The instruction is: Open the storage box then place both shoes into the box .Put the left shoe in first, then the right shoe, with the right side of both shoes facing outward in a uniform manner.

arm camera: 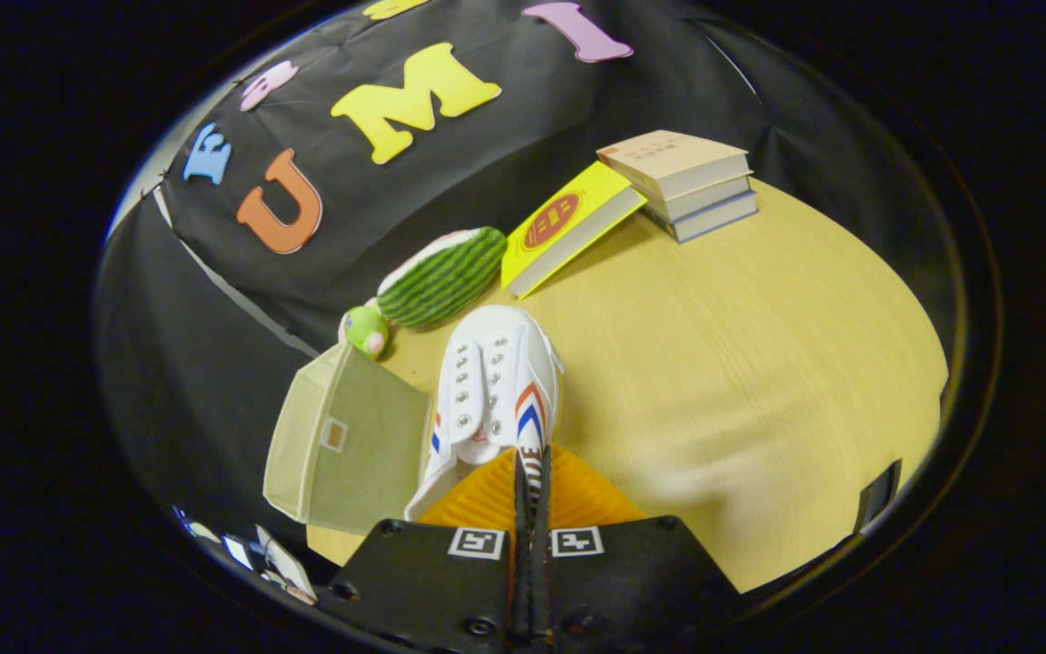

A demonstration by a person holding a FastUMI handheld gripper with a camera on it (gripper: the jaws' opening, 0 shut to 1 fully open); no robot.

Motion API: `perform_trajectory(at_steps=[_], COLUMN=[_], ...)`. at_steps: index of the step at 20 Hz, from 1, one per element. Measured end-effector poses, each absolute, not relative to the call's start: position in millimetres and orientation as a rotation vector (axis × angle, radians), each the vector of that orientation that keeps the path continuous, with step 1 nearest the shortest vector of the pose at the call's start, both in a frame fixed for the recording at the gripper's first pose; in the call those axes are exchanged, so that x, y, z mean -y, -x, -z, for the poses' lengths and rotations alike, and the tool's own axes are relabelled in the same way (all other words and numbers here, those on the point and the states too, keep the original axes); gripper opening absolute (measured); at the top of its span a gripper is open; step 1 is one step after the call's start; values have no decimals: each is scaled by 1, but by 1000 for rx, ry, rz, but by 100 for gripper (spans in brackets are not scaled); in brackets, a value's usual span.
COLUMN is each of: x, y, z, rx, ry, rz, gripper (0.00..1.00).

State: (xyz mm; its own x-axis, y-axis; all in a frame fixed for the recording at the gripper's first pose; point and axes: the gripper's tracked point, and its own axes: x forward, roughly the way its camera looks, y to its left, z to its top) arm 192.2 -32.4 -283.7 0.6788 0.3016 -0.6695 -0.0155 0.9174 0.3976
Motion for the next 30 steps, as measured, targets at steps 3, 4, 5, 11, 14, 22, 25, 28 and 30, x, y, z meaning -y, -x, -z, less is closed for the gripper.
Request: perform_trajectory(at_steps=[3,4,5,11,14,22,25,28,30], x=[4,-6,-17,-91,-137,-216,-229,-240,-246], y=[-189,-187,-187,-182,-180,-199,-205,-196,-192], z=[251,242,235,214,216,267,276,290,298], rx=[-767,-754,-746,-691,-694,-747,-695,-682,-678], ry=[-372,-375,-377,-359,-338,-310,-292,-285,-292], rz=[-193,-190,-182,-152,-174,-118,-85,-66,-61], gripper=[6,6,6,5,5,5,5,5,6])
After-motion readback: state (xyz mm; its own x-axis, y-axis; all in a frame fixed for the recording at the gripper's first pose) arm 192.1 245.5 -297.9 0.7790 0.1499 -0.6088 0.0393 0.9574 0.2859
